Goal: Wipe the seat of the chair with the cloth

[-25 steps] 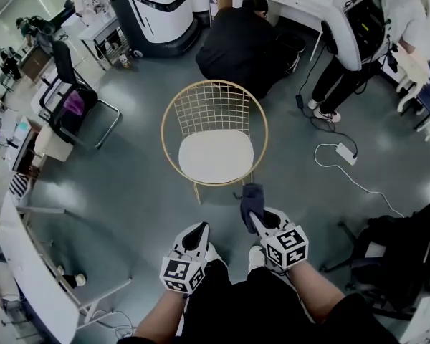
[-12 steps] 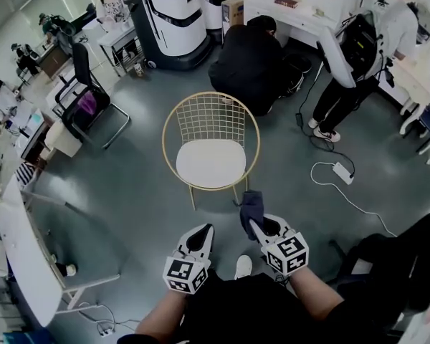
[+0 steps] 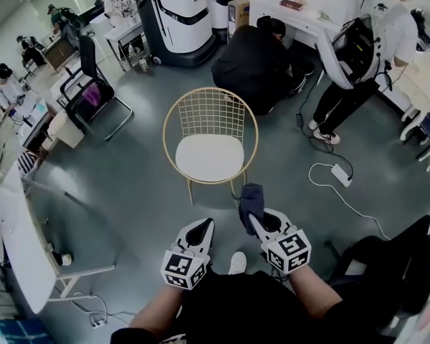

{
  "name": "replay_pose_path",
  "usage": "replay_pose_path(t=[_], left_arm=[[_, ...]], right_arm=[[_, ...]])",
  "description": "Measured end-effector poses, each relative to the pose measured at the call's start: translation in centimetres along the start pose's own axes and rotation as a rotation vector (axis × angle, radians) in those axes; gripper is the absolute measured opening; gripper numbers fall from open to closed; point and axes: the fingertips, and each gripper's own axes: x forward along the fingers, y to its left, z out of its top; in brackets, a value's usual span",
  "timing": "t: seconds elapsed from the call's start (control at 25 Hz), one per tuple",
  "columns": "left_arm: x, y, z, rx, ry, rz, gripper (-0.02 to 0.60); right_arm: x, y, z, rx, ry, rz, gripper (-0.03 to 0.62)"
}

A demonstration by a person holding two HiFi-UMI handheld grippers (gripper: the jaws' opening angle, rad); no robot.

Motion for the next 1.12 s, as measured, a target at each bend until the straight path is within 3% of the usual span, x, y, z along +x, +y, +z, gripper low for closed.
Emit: replay_pose_path(t=[1.12], left_arm=[[-0.7, -1.1, -0.1, 0.02, -0.008, 0.0, 0.012]], right_arm=[[-0.3, 2.0, -1.3, -0.018, 0.026, 0.053, 0.061]])
